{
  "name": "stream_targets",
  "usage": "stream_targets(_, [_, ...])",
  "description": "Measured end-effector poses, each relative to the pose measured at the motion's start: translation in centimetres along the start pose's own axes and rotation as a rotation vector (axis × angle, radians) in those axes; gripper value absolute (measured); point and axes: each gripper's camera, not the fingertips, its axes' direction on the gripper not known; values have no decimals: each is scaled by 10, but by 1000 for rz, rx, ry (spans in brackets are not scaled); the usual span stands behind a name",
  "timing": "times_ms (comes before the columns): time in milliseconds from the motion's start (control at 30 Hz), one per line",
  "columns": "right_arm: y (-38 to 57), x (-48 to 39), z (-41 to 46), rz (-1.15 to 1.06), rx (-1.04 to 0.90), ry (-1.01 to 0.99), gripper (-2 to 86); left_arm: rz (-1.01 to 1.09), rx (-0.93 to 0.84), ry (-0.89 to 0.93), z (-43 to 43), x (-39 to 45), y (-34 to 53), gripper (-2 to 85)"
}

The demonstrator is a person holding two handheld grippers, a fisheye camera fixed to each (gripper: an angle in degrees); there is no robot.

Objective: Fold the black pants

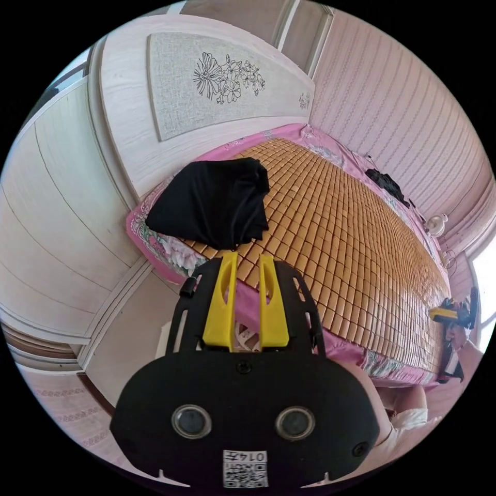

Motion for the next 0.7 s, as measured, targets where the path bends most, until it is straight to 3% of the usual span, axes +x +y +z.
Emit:
stream_targets(167, [-253, -139, 64, -334, 124, -149, 63, -23, 6, 11, 25, -18, -22, 88])
stream_targets(333, [-412, -239, 128, -360, 162, -223, 70, 77, -43, 28, 61, 13, -22, 99])
stream_targets(400, [-440, -260, 153, -368, 151, -167, 62, 139, -4, -49, 63, 34, -11, 99])
stream_targets(500, [-463, -261, 201, -359, 33, 72, 14, 225, 16, -85, 63, 58, 3, 90])
stream_targets(700, [-469, -220, 185, -110, -14, -170, 0, 358, -29, -201, 63, 89, 29, 50])
